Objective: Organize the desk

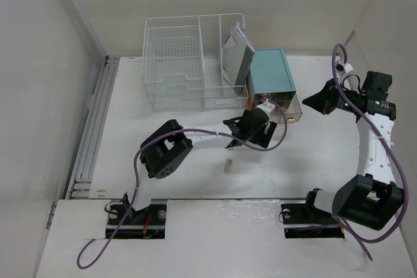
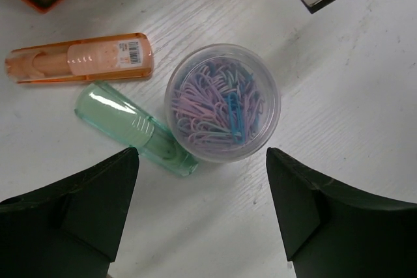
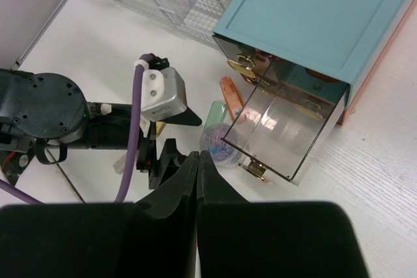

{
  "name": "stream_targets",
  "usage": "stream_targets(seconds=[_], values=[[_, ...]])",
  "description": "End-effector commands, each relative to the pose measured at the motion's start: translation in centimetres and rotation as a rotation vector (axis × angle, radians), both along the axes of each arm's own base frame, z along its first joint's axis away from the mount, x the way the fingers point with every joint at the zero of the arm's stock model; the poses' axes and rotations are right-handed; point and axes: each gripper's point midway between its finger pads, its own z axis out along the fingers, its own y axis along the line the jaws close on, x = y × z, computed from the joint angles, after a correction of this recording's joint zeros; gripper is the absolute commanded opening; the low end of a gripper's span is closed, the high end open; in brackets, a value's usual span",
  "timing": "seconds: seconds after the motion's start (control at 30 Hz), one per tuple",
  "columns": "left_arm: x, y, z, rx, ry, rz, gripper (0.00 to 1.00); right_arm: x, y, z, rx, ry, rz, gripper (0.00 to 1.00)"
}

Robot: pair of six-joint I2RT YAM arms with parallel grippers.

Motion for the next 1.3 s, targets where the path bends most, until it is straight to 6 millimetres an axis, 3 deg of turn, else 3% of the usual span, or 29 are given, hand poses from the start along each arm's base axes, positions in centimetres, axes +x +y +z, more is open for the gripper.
stream_targets(seconds=[0.0,0.17,0.23,0.7,0.87,0.9,0.97,1.07,1.1,1.13,1.2,1.27], values=[[0.3,-2.6,2.5,-0.081,-0.032,-0.055,0.77,0.1,-0.1,1.6,0.003,-0.071,0.019,0.0],[1.0,-3.6,3.0,-0.095,-0.047,-0.062,0.78,0.0,-0.1,1.4,0.027,-0.056,0.035,0.0],[1.4,-3.2,1.8,-0.076,-0.036,-0.051,0.79,-0.1,-0.3,1.4,0.03,-0.058,0.034,0.0],[4.6,-3.1,0.7,-0.039,-0.085,0.007,0.77,-0.5,-0.8,0.9,0.047,-0.051,0.044,0.0],[4.4,-2.8,-0.3,-0.036,-0.083,0.007,0.53,-0.6,-1.3,0.5,0.062,-0.025,0.036,0.0],[4.4,-2.8,0.3,-0.054,-0.094,0.008,0.42,-0.5,-1.6,0.5,0.055,-0.034,0.031,0.0],[4.2,-2.2,0.0,-0.049,-0.098,0.015,0.31,-0.6,-1.4,0.0,0.076,-0.006,0.039,0.0],[3.6,-2.1,1.3,-0.081,-0.109,0.026,0.24,-0.7,-1.4,0.1,0.076,-0.011,0.052,0.0],[3.2,-1.5,0.8,-0.074,-0.096,0.032,0.21,-0.6,-1.4,-0.2,0.08,0.0,0.054,0.0],[2.7,-1.7,2.4,-0.102,-0.111,0.023,0.19,-0.6,-1.4,-0.2,0.074,-0.008,0.057,0.0],[1.8,-1.0,2.8,-0.11,-0.102,0.036,0.16,-0.6,-1.4,-0.2,0.074,-0.008,0.057,0.0],[0.6,-1.2,5.7,-0.158,-0.122,0.029,0.14,-0.6,-1.5,-0.3,0.067,-0.005,0.052,0.0]])
